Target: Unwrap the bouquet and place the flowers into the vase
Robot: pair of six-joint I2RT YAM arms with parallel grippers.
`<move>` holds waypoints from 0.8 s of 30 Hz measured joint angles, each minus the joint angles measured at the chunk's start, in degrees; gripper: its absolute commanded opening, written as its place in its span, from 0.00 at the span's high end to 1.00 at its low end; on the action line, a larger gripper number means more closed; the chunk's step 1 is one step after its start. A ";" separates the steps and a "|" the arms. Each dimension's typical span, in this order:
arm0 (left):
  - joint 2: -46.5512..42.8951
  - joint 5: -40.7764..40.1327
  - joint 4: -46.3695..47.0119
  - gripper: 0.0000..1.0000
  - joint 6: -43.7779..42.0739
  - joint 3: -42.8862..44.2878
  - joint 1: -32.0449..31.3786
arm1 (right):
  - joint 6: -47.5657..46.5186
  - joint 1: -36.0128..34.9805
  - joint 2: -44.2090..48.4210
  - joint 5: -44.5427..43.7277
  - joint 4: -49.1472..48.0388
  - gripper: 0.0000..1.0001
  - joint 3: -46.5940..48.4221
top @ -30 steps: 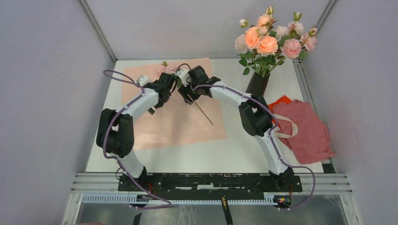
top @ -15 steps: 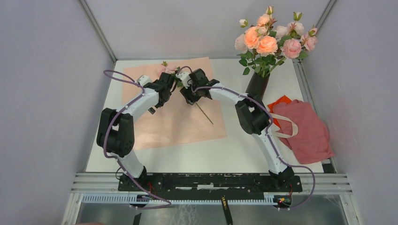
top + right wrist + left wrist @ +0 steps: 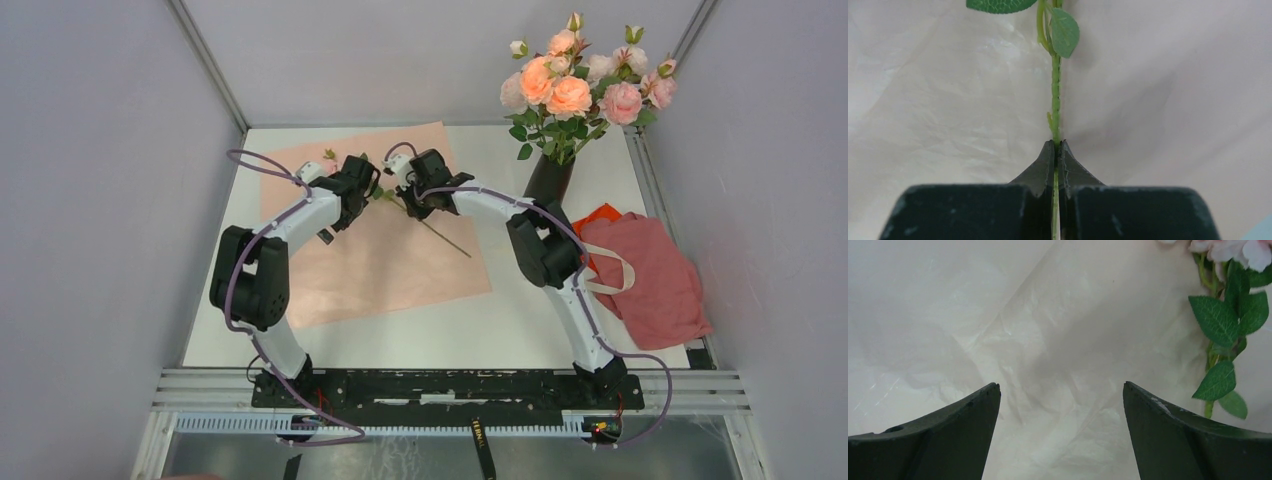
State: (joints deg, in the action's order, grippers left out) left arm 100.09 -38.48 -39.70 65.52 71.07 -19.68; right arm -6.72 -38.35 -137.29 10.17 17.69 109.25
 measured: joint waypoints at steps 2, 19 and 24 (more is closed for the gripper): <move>-0.02 0.28 1.07 0.04 -0.37 -0.24 0.00 | 0.37 0.00 3.63 -0.17 -1.70 1.00 -5.70; -22.32 22.88 39.08 0.11 -8.61 -22.64 -1.09 | 4.13 -0.02 34.62 1.68 -23.76 1.00 -29.00; -23.65 32.92 53.92 0.21 -8.63 -27.21 -1.44 | 4.11 -0.28 35.58 2.25 -24.02 1.00 -32.39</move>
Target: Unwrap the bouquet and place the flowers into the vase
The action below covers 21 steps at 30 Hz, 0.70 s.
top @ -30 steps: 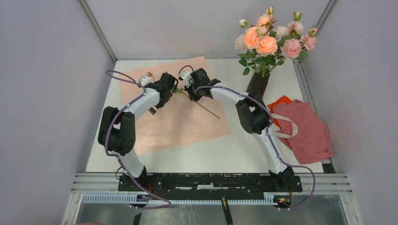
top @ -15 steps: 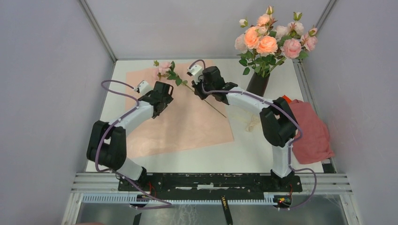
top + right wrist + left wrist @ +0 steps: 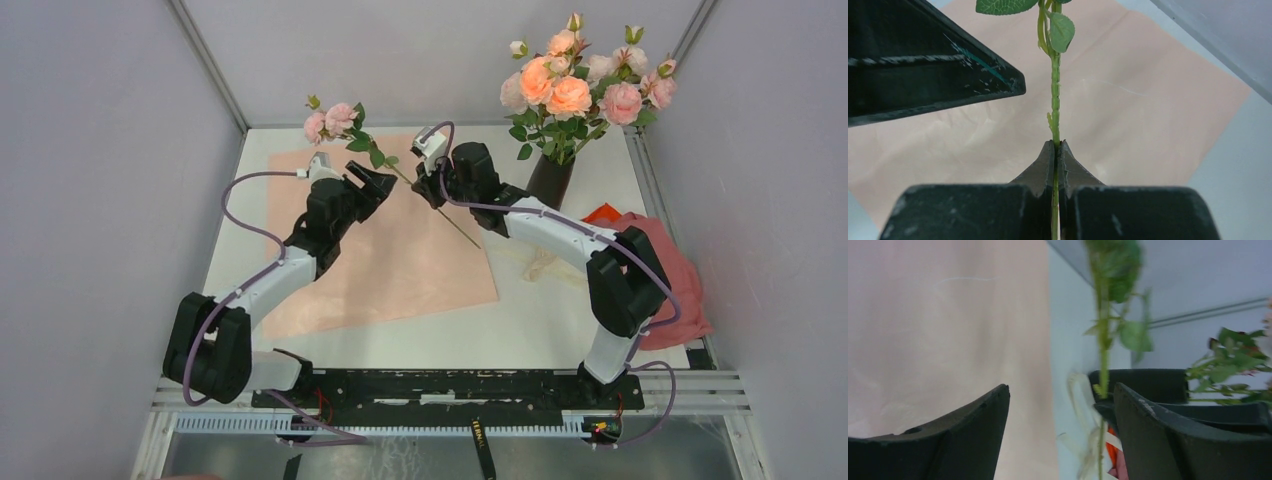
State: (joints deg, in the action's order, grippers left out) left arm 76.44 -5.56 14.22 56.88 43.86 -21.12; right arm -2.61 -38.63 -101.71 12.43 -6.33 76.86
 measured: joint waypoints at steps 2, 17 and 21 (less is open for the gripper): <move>-0.26 3.43 5.35 0.23 0.00 -0.66 -0.20 | -0.04 -0.02 0.35 0.02 0.13 1.00 -0.74; 2.14 12.11 24.11 0.41 0.04 -1.90 -3.52 | -0.72 -1.44 4.48 -1.01 -0.22 1.00 -2.23; 2.75 11.91 24.02 0.35 0.02 -1.90 -4.11 | -0.92 -1.53 4.50 -2.05 0.17 1.00 -2.64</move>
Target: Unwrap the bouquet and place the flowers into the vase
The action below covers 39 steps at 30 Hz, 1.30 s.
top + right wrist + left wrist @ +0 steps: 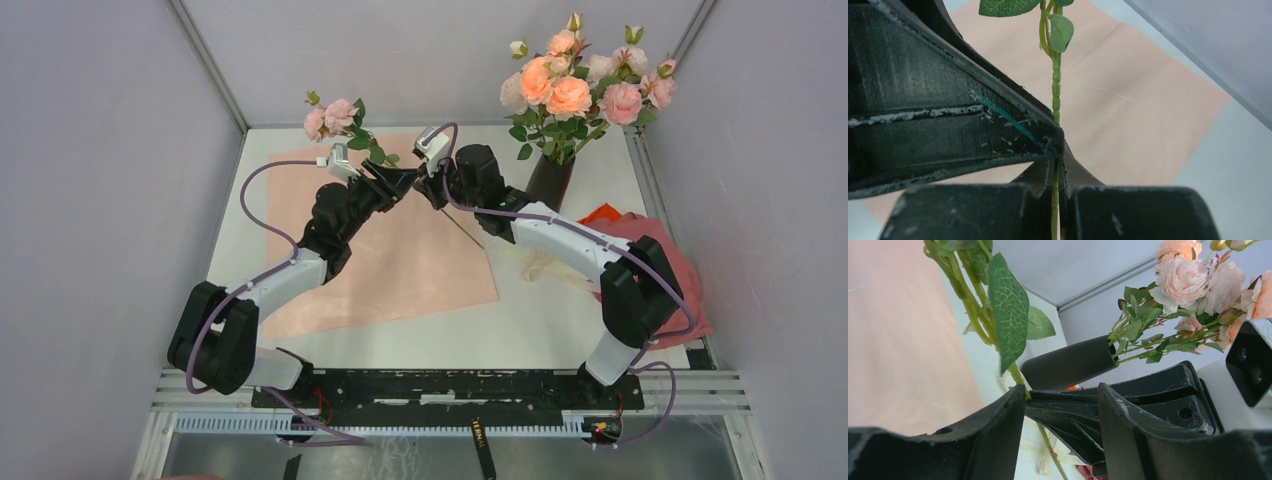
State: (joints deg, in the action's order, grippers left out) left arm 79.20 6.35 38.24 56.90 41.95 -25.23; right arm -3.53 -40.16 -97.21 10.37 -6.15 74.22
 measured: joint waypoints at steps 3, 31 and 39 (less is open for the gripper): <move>-0.02 -0.31 -0.31 0.28 -0.02 0.00 -0.70 | -0.33 -0.13 0.13 -0.55 0.24 1.00 -0.02; 5.38 0.07 0.00 0.85 -0.15 2.34 -1.16 | -0.79 -0.76 6.99 -1.33 -1.03 1.00 -5.53; 10.14 6.05 8.15 0.98 0.66 4.35 -1.14 | -0.92 -0.22 7.15 -2.75 -0.83 1.00 -5.70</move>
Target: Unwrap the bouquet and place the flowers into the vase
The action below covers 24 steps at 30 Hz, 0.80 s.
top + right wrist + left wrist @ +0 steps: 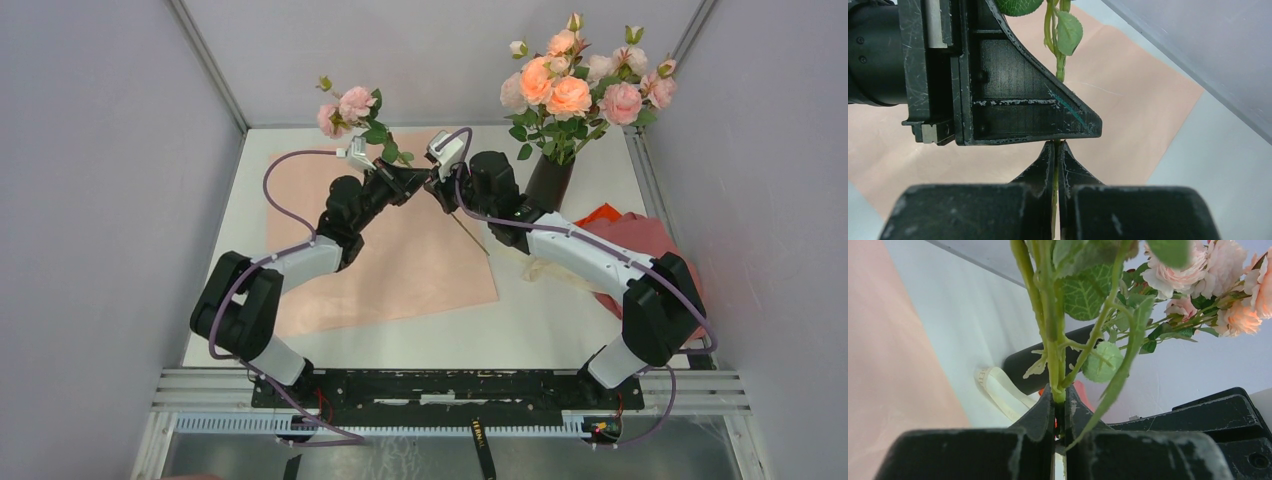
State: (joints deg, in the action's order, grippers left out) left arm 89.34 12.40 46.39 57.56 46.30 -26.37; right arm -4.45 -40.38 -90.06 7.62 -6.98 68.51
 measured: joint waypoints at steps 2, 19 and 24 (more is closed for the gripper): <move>0.35 0.31 0.63 0.98 0.00 0.00 0.04 | 0.00 0.00 0.00 -0.20 0.15 1.00 0.00; 0.42 -0.15 -13.73 0.98 -27.96 5.25 0.00 | -1.68 -0.68 9.57 0.70 -0.39 0.66 -0.02; 0.15 0.44 -14.14 0.98 -31.71 4.96 -0.44 | -2.08 -0.76 8.61 0.72 -1.36 0.67 1.51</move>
State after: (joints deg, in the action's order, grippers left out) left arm 89.49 12.84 32.25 25.85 51.27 -26.81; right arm -6.52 -41.15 -81.45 8.34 -8.34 70.02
